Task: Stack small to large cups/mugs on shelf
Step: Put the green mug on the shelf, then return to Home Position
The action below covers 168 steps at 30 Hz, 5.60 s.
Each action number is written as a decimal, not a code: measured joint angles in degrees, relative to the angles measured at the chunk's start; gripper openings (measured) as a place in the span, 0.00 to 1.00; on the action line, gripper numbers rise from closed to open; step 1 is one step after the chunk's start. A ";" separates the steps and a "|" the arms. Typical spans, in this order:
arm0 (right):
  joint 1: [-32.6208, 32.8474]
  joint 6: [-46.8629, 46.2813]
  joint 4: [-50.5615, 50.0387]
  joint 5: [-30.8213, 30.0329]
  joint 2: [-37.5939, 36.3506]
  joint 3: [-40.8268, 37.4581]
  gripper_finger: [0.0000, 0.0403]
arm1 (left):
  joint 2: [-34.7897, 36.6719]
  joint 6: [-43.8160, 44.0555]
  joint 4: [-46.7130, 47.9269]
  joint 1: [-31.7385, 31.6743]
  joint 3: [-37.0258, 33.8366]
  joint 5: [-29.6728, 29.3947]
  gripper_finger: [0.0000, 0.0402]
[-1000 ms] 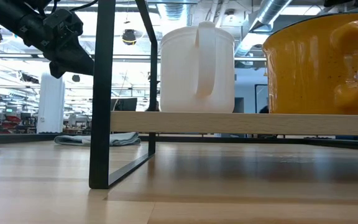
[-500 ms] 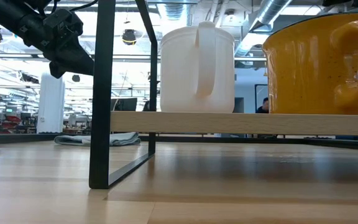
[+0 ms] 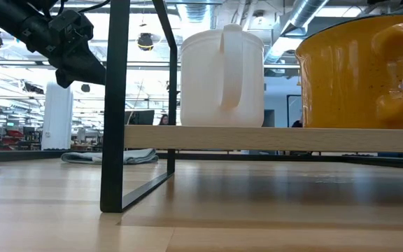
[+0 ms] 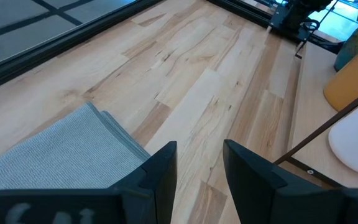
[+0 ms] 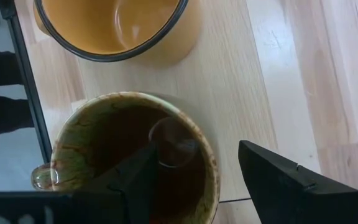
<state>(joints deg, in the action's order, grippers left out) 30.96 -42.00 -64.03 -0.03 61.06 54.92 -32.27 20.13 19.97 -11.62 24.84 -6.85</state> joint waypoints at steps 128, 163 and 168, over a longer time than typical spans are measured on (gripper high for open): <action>-55.31 32.83 72.32 -19.59 -60.87 -54.41 0.61 | 31.95 -10.46 -16.27 -18.62 -15.61 1.65 0.30; -73.85 26.84 66.63 -3.83 -60.87 -54.55 0.61 | 32.03 -5.96 -22.99 -18.63 -24.26 -0.28 0.30; -73.85 27.31 66.60 -3.85 -60.87 -54.58 0.61 | 32.04 -7.02 -23.00 -18.64 -24.30 -0.28 0.30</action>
<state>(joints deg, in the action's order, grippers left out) -42.89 -14.69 2.57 -3.88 0.19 0.34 -0.23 13.10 -3.03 -30.26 0.54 -7.14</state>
